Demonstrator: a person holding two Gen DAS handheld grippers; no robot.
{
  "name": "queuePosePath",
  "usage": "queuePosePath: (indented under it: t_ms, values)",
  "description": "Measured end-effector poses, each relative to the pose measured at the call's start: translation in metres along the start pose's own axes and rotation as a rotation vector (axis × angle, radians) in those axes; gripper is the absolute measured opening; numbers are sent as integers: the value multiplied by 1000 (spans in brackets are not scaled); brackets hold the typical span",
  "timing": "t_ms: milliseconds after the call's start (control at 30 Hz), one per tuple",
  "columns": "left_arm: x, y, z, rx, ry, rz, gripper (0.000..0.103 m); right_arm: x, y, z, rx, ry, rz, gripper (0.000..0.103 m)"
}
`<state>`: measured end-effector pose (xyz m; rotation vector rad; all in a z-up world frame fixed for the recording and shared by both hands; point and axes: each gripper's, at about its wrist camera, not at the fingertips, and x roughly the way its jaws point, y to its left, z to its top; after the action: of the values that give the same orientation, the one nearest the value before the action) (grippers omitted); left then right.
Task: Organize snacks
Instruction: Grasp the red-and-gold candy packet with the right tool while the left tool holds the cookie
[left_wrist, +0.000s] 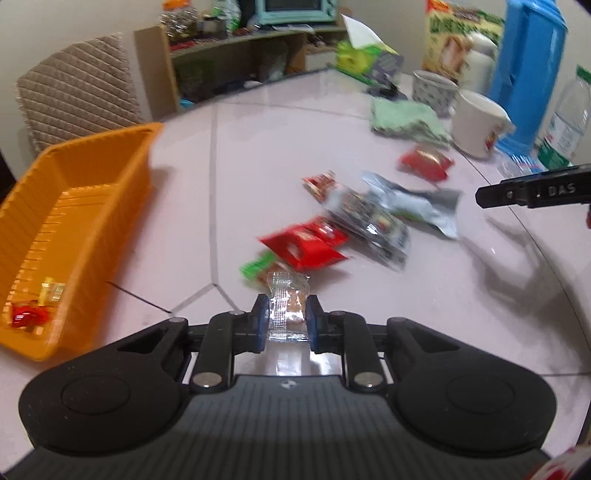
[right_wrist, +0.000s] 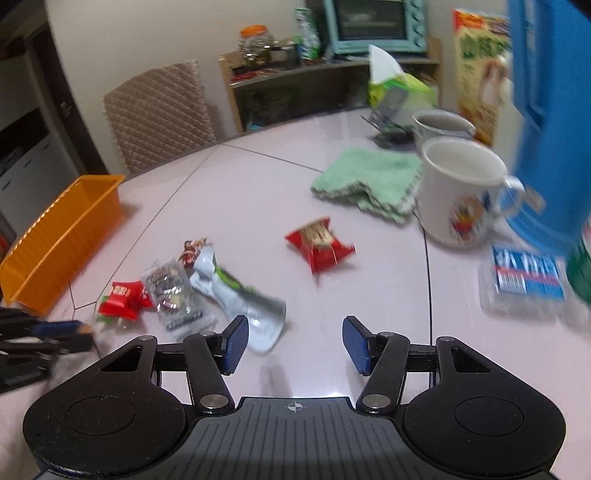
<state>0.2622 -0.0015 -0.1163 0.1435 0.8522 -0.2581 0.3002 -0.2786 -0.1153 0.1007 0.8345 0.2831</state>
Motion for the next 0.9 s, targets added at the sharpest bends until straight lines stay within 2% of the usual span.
queuePosePath:
  t_ms: [167,333,400,467,600,700,900]
  values:
    - [-12,21,12,-40,-43,46,19,24,-3,24,-95,-22,1,57]
    - [-8,35,22,-61,-57,82,19,55,-6,44,-166,-2,-13,57]
    - [-4,39,26,-63,-57,92,19,69,-7,48,-199,20,-23,53]
    - [-2,42,28,-66,-58,101,19,80,-8,51,-219,48,-24,43]
    - [3,48,33,-80,-60,108,19,92,-10,55,-249,73,-22,40]
    - [5,49,36,-85,-65,113,19,95,-9,55,-261,90,-30,27]
    - [2,52,39,-93,-77,116,19,82,-5,58,-235,61,-15,23]
